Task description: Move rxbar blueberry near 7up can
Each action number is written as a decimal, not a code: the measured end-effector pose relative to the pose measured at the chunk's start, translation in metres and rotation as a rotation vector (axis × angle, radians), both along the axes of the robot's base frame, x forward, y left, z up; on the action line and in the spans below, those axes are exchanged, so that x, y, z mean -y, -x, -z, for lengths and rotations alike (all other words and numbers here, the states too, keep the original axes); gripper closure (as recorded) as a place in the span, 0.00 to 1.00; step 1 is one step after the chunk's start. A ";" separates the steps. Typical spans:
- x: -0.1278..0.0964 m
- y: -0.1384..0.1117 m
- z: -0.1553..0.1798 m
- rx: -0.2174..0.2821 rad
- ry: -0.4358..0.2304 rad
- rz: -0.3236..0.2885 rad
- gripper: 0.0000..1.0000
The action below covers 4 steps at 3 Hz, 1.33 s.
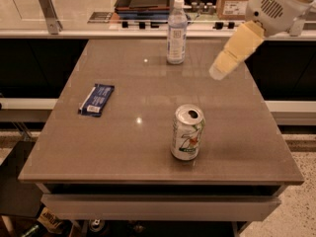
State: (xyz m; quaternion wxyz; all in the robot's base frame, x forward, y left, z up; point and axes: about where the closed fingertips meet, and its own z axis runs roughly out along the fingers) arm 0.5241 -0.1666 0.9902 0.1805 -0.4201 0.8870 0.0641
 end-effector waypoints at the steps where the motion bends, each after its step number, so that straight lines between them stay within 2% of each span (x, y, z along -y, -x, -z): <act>1: -0.036 -0.020 -0.005 -0.015 -0.035 0.060 0.00; 2: -0.067 -0.023 -0.011 0.042 -0.059 0.066 0.00; 3: -0.097 -0.024 0.000 0.142 -0.064 0.039 0.00; 4: -0.123 -0.033 0.010 0.264 -0.031 -0.026 0.00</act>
Offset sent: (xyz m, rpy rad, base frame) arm 0.0348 0.1222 0.0018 0.1117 -0.1760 -0.0554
